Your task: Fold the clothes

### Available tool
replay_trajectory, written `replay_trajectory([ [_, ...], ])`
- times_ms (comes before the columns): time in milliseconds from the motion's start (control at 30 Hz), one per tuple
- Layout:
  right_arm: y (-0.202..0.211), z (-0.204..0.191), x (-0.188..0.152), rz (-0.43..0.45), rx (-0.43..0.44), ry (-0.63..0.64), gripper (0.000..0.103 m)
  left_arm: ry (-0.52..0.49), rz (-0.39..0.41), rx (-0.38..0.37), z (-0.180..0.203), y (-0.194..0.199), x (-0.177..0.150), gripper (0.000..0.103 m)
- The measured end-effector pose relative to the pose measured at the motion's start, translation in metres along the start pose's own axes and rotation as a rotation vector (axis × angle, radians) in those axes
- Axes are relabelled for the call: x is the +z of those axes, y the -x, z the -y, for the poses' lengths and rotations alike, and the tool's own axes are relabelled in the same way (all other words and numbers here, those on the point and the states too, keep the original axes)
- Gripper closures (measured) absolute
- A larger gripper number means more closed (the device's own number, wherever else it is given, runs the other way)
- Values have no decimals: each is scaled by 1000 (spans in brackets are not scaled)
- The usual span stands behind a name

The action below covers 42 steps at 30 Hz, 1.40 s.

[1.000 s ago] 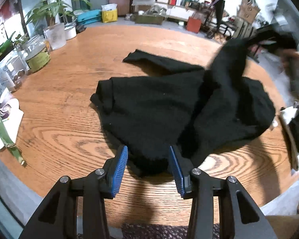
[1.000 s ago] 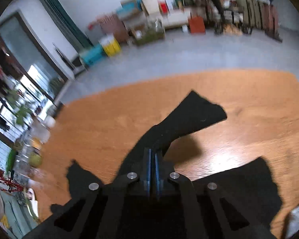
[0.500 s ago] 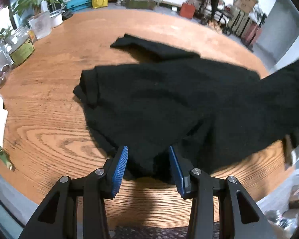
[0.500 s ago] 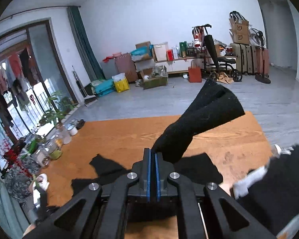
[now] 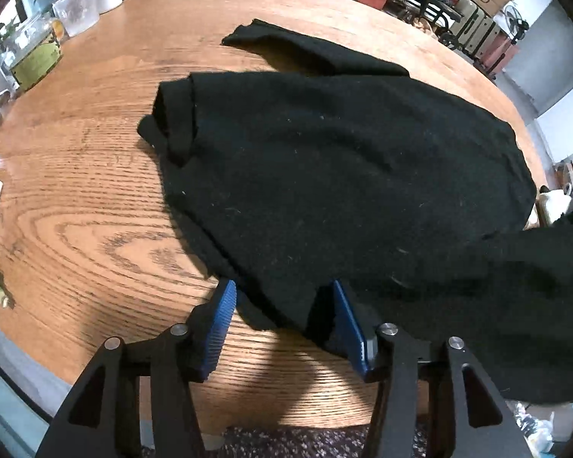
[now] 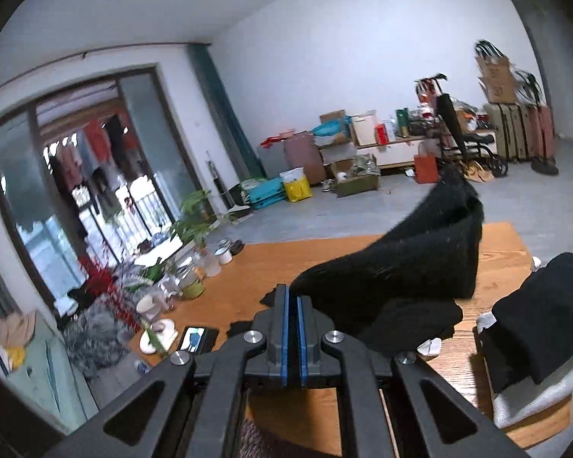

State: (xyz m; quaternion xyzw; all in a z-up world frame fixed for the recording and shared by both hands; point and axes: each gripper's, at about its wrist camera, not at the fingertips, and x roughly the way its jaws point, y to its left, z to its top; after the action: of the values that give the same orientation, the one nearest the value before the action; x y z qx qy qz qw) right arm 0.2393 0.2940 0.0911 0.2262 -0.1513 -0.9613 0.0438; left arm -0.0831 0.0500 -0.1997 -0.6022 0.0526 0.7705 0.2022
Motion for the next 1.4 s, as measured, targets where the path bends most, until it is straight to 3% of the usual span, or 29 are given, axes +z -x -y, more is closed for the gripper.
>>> replay_trajectory([
  [100, -2, -18, -18, -65, 22, 4, 98, -27, 43, 41, 9, 16, 17, 49],
  [267, -4, -39, -47, -148, 53, -11, 98, -106, -53, 76, 44, -3, 44, 49],
  [400, 1, -53, -68, -196, 62, -11, 98, -206, -52, 110, 60, -11, 30, 49],
  [533, 1, -47, -72, -196, 2, -32, 98, -305, -51, 142, 77, -18, 15, 49],
  [600, -9, -40, -67, -214, -44, -27, 98, -287, -40, 81, 74, -4, 10, 49],
  [633, -19, -36, -64, -232, -79, -17, 98, -296, -65, 91, 74, -7, 6, 49],
  [800, -81, -2, -48, -331, -216, 39, 98, -338, -178, 159, 75, -27, -11, 47],
  [967, -156, 38, -32, -412, -291, 72, 98, -342, -160, 183, 80, -26, -13, 47],
  [1133, -248, 97, -9, -488, -431, 107, 98, -260, -158, 135, 63, -8, -12, 47],
  [1267, -319, 169, 4, -558, -500, -16, 96, -195, -156, 96, 49, 6, -10, 47],
  [1300, -335, 188, 2, -583, -515, -57, 89, -178, -156, 87, 45, 9, -10, 47],
  [1333, -348, 205, 0, -605, -520, -102, 66, -162, -155, 77, 42, 13, -10, 47],
  [1367, -355, 219, -4, -624, -510, -151, 58, -146, -155, 67, 38, 16, -9, 47],
  [1400, -362, 232, -7, -642, -499, -201, 56, -131, -154, 57, 35, 19, -9, 47],
])
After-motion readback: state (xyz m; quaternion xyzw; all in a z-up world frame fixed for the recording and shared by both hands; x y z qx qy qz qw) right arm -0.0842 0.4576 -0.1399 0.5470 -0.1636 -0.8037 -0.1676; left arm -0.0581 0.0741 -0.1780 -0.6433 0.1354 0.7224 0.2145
